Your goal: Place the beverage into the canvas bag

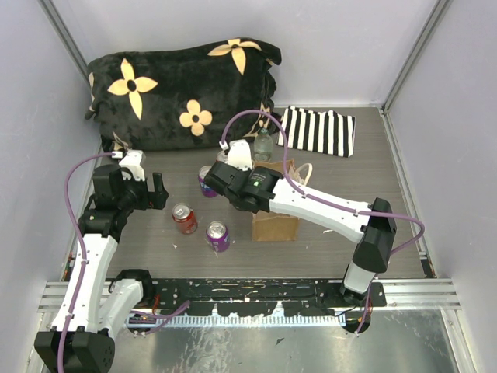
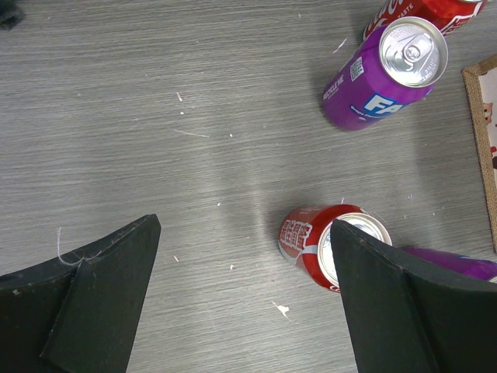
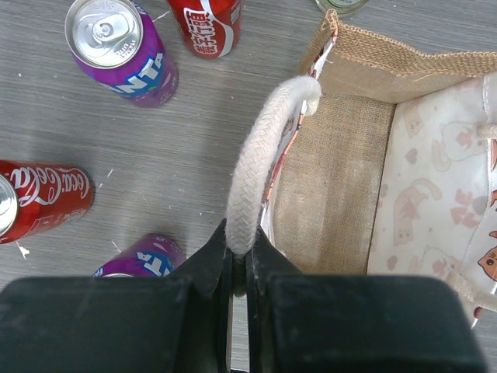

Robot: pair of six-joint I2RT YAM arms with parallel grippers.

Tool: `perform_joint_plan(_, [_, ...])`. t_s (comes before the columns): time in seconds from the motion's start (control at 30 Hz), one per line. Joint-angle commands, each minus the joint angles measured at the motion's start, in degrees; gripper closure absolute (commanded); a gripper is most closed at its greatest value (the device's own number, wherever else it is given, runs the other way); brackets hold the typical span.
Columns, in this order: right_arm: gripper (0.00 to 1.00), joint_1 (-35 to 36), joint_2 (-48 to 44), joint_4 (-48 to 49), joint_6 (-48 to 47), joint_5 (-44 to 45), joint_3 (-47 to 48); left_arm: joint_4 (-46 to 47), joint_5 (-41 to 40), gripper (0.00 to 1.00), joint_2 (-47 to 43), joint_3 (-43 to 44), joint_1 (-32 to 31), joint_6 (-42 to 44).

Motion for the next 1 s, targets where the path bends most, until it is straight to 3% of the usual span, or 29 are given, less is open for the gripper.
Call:
perform_joint_plan(0.0, [0.85,0.3,-0.5,0.3,1.4,2.3,2.5,1.2,0.7,0.02,-0.8,-1.1,0.2,0.4])
perform_joint_plan(0.07, [0.61,0.3,-1.4,-0.3,1.9,3.5,2.3,1.2,0.7,0.02,-0.9,-1.1,0.2,0.4])
perform_joint_plan(0.13, [0.43,0.3,-3.0,0.3,1.6,4.5,1.8,1.2,0.8,0.02,-1.1,-1.2,0.2,0.4])
perform_joint_plan(0.2, [0.3,0.3,-5.5,1.6,0.6,5.4,1.0,1.3,1.0,0.02,-1.1,-1.2,0.3,0.5])
perform_joint_plan(0.27, [0.22,0.3,-7.5,3.0,-0.8,6.1,0.3,1.2,1.1,0.02,-1.0,-1.2,0.2,0.5])
perform_joint_plan(0.57, [0.17,-1.1,-12.0,4.7,-3.9,9.8,1.8,1.4,1.2,0.02,-0.3,-1.2,0.2,0.3])
perform_joint_plan(0.8, [0.17,-16.6,-8.5,12.0,-16.1,0.9,5.6,1.3,1.1,0.02,0.1,-1.0,0.2,0.4])
perform_joint_plan(0.97, [0.17,-23.9,-2.0,16.7,-22.7,-6.1,9.1,1.4,1.3,0.02,0.5,-1.0,0.2,0.5])
